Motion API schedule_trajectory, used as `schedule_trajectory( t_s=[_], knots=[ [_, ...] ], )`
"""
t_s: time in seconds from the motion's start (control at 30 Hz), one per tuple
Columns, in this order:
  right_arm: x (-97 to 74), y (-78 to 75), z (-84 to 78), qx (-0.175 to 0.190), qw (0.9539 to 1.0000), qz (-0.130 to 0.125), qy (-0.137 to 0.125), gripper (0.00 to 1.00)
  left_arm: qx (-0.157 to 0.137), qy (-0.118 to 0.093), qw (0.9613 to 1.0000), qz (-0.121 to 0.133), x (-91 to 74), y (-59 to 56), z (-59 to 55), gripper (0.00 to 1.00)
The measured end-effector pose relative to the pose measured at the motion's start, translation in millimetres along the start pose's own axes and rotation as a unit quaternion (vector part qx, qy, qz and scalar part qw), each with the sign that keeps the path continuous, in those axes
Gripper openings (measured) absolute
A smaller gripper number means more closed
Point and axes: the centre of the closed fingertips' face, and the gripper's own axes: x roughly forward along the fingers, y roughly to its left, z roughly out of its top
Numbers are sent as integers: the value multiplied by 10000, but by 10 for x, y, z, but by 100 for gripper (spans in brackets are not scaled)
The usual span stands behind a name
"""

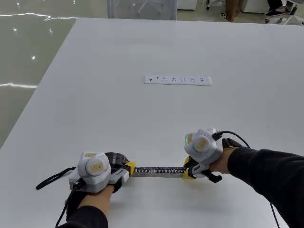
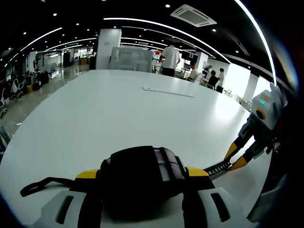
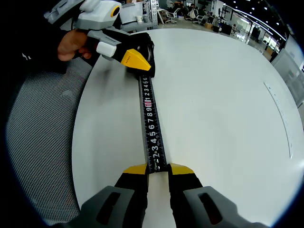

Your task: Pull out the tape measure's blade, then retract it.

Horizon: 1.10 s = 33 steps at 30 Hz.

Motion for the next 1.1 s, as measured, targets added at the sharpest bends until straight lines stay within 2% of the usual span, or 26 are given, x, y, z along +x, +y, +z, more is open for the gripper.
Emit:
schedule_trajectory(
  t_s=[1.1],
  knots=[
    [105,20,206,60,9998,14,-174,12,-16,0,10000,-9,-3,-2,-5,65]
  ],
)
